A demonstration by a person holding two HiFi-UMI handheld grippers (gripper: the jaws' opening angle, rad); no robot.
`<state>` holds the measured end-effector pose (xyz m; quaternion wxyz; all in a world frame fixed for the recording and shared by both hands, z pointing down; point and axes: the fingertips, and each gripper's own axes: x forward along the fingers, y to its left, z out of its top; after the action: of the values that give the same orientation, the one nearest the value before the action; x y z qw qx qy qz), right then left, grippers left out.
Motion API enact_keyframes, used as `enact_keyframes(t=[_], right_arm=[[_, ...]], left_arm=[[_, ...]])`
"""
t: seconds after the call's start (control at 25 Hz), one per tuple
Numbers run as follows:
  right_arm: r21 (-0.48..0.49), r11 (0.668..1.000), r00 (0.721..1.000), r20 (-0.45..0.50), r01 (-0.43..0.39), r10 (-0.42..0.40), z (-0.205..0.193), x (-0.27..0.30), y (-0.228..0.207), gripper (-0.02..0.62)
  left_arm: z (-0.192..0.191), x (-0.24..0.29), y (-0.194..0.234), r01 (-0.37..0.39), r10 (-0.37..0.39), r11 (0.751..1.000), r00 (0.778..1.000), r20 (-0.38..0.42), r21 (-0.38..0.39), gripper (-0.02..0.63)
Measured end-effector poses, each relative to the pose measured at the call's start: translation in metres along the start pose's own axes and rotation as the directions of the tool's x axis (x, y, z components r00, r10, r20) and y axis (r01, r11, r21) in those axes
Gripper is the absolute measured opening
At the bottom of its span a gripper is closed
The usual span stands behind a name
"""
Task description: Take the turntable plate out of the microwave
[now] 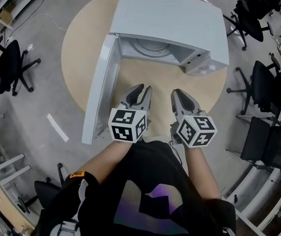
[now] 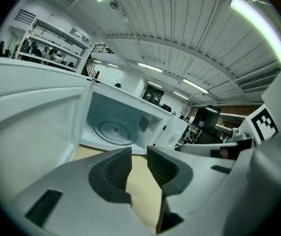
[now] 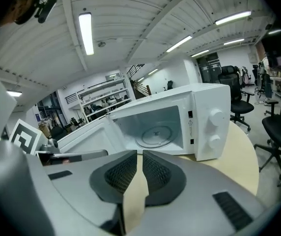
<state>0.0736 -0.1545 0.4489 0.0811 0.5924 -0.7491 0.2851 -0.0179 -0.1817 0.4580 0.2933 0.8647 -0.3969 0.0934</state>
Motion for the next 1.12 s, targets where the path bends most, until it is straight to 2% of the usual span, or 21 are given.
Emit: enact_keyframes(t=[0.16,0.36,0.64,1.12], right_arm=[[0.105,0.994,1.0,0.001,-0.031,0.031,0.014,0.032,0.003,0.08],[0.181,0.983,0.999,-0.009,-0.03,0.032,0.025,0.061,-0.011,0.08],[0.303,0.952,0.998,-0.027,-0.05,0.062,0.024,0.111,-0.045,0.08],[0.553,0.832,0.992,-0.075,-0.04,0.098,0.004,0.189,-0.086,0.08]], left_arm=[[0.019,0.013,0.023,-0.007,0.008,0.999,1.0,0.005,-0.053,0.132],[0.03,0.032,0.039,-0.04,0.042,0.99,0.999,0.01,-0.131,0.132],[0.028,0.078,0.066,-0.104,0.105,0.966,0.994,-0.009,-0.236,0.132],[0.022,0.151,0.115,-0.179,0.156,0.904,0.984,-0.091,-0.389,0.132]])
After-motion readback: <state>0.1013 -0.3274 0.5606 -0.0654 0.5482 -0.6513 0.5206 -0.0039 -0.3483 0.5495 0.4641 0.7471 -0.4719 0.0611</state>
